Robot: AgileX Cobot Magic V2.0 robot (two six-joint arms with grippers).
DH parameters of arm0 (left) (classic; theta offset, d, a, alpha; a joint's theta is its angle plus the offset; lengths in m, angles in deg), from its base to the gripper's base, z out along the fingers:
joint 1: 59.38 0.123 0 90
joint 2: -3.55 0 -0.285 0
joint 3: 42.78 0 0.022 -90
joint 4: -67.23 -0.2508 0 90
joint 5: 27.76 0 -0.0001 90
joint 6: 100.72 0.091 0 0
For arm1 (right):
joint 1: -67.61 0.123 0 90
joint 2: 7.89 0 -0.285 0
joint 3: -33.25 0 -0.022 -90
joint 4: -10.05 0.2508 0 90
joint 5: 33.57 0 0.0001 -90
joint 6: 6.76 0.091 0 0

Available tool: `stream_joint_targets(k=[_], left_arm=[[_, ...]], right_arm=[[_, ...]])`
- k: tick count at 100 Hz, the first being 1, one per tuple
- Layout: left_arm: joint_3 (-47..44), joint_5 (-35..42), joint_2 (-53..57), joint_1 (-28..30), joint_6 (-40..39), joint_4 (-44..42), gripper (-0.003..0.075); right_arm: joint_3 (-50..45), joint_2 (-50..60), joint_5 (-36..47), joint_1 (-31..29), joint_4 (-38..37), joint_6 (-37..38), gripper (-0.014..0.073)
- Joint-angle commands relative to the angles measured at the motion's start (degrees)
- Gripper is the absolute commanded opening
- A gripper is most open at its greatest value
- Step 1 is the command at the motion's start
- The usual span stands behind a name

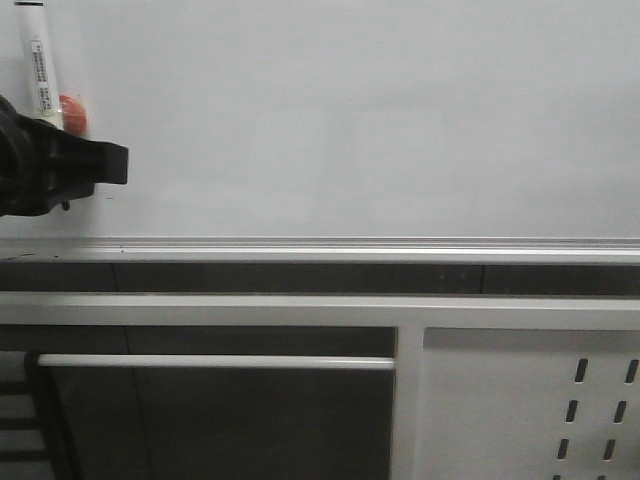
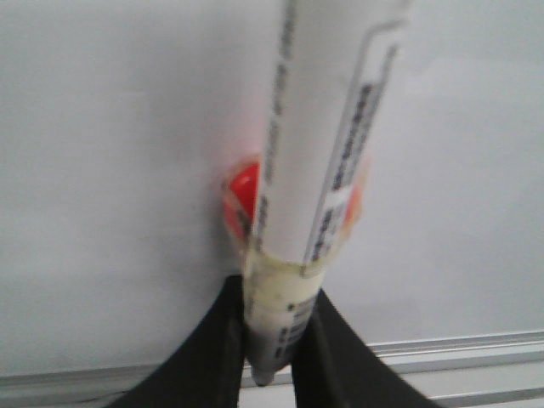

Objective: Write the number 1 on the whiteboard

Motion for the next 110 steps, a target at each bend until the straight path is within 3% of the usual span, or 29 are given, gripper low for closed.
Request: stream_joint_targets(k=[1, 21, 40, 47, 64, 75, 83, 110], left_arm=[[1.9, 3.9, 2.8, 0.3, 2.4, -3.0, -0.0018], [1.9, -4.4, 8.0, 0.3, 14.3, -3.1, -0.0018], [1.9, -15.6, 15.3, 0.1, 24.8, -3.1, -0.0018], [1.9, -20.8, 17.3, 0.1, 28.0, -3.8, -0.0018], [2.3, -33.6, 19.8, 0.1, 29.3, -10.9, -0.0018], [4.7, -42.1, 19.8, 0.1, 29.3, -13.6, -0.0018], [6.9, -46.6, 19.8, -0.2, 29.3, -16.1, -0.0018], [12.9, -53.6, 17.2, -8.2, 26.3, -25.3, -0.0018]], right_arm=[[1.7, -1.0, 4.0, 0.0, 0.5, -0.5, 0.0345], [1.7, -1.0, 1.2, 0.0, 2.2, -0.5, 0.0345], [1.8, -1.0, -3.0, 0.0, 13.5, -1.8, 0.0345], [1.8, -1.0, -4.9, 0.0, 21.4, -7.4, 0.0345], [1.8, -1.0, -14.0, 0.0, 47.2, -31.9, 0.0344], [1.9, -1.0, -16.9, 0.0, 56.5, -39.9, 0.029], [2.6, -1.5, -18.4, 0.0, 57.2, -41.4, 0.0241], [9.7, -11.2, -22.6, 0.0, 56.3, -41.6, 0.024]])
